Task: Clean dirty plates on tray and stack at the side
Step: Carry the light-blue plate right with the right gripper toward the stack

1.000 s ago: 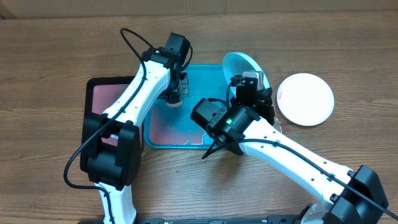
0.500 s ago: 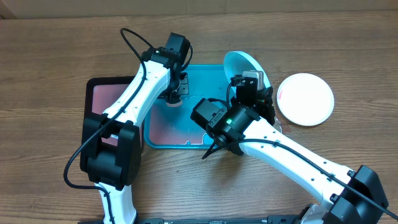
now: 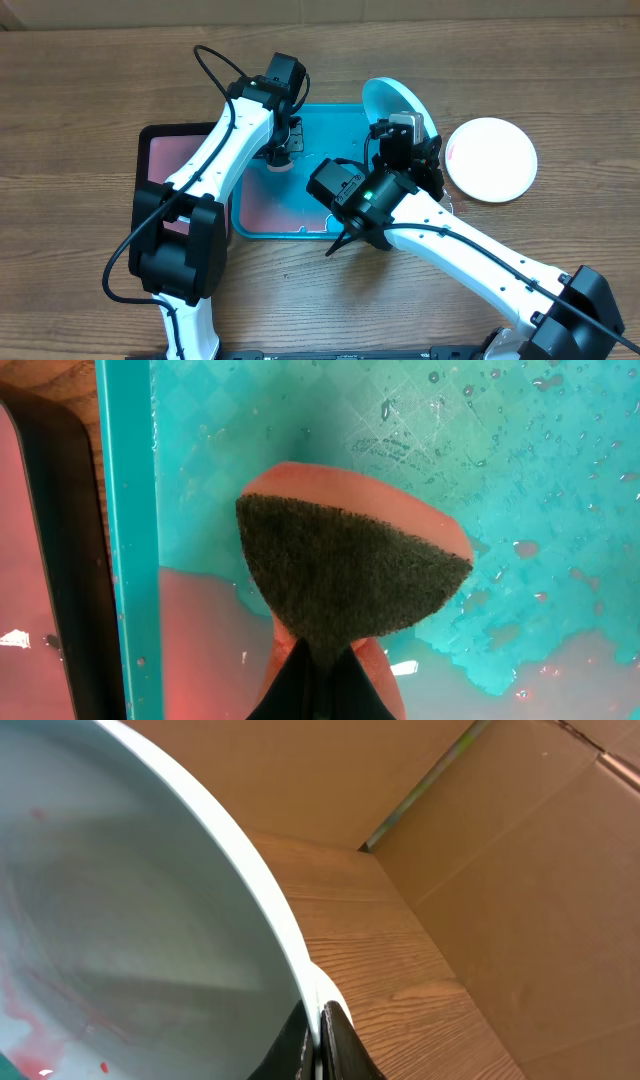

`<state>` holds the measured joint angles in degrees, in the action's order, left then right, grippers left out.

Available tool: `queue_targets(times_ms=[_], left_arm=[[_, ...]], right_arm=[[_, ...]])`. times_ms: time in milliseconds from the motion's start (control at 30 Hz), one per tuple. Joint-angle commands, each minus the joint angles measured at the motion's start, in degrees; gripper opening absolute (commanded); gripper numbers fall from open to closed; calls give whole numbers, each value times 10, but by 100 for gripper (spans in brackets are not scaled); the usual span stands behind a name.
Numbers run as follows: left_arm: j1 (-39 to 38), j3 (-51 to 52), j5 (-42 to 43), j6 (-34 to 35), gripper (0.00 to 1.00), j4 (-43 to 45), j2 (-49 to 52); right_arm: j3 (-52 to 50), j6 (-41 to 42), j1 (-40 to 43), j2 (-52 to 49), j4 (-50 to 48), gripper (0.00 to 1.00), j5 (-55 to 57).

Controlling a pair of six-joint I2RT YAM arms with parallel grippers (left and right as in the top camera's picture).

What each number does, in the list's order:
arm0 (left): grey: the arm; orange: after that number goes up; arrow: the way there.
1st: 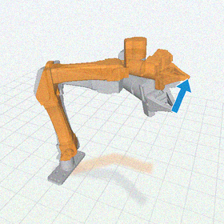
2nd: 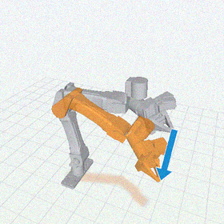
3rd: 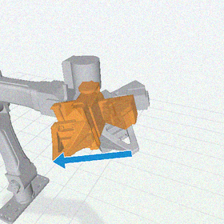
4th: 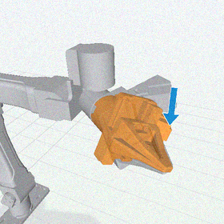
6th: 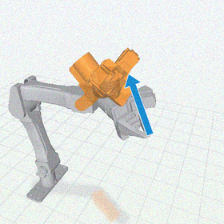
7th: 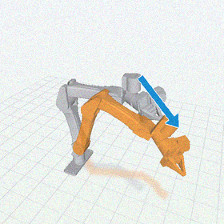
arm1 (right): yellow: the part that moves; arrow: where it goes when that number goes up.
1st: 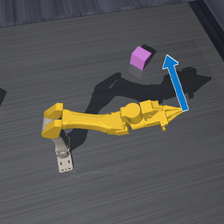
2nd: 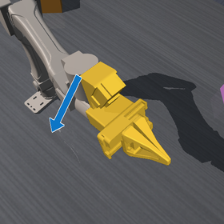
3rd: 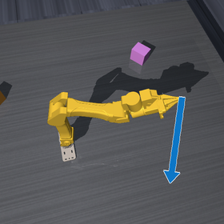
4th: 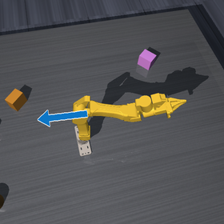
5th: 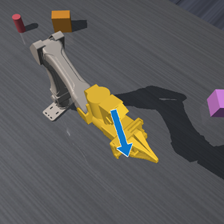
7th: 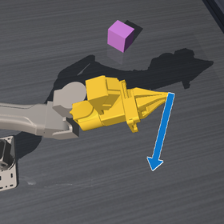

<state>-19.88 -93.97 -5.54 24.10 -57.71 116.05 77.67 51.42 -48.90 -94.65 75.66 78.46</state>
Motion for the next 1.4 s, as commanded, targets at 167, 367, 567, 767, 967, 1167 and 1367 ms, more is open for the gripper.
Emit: queue_targets(times_ms=[167, 367, 567, 767, 967, 1167, 1367], left_arm=[[-4, -5, 5, 12, 4, 0, 5], [-4, -5, 5, 12, 4, 1, 5], [-4, -5, 5, 12, 4, 1, 5], [-4, -5, 5, 12, 4, 1, 5], [-4, -5, 5, 12, 4, 1, 5], [-4, -5, 5, 12, 4, 1, 5], [-4, -5, 5, 12, 4, 1, 5]], right_arm=[[12, 9, -7, 20, -1, 4, 39], [12, 9, -6, 20, -1, 4, 16], [12, 11, -5, 23, -12, 4, -77], [31, 7, -5, 30, -1, 4, -81], [33, 7, -5, 31, -2, 4, -83], [33, 7, -5, 31, -1, 4, -96], [34, 7, -5, 31, -1, 4, -106]])
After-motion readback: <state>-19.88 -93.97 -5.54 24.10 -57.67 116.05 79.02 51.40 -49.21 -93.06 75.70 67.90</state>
